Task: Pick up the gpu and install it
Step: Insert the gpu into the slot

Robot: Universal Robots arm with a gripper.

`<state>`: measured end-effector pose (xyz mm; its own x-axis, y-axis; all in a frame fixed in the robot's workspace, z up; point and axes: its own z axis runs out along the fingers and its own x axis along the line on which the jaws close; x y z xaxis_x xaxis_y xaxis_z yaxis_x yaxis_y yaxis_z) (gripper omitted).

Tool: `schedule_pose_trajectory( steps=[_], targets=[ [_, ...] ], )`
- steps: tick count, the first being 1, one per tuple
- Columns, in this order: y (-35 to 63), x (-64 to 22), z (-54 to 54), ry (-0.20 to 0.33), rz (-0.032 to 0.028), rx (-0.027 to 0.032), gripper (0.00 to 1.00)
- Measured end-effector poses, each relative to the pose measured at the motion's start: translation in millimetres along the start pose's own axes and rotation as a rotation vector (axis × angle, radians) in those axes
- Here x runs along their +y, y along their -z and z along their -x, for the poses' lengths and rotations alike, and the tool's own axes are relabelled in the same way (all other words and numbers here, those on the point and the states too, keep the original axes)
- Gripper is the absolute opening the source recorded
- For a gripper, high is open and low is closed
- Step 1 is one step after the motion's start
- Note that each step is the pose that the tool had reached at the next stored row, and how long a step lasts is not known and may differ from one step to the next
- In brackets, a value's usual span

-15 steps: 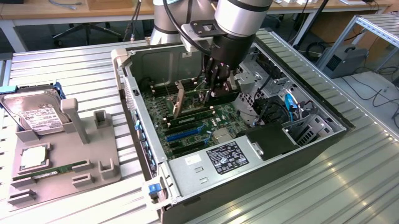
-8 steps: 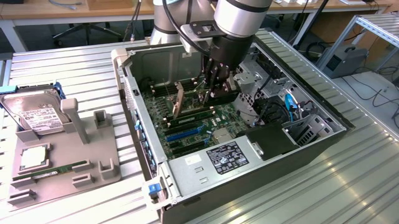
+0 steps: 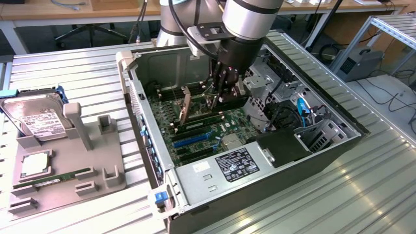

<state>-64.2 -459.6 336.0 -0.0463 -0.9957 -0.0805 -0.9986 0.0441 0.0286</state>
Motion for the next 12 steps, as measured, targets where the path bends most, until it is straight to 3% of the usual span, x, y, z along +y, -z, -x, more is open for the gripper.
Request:
schedule_pose_trajectory(
  steps=[12],
  targets=[
    [-1.9,1.0,-0.3,0.0,0.0,0.0001,0.27]
  ],
)
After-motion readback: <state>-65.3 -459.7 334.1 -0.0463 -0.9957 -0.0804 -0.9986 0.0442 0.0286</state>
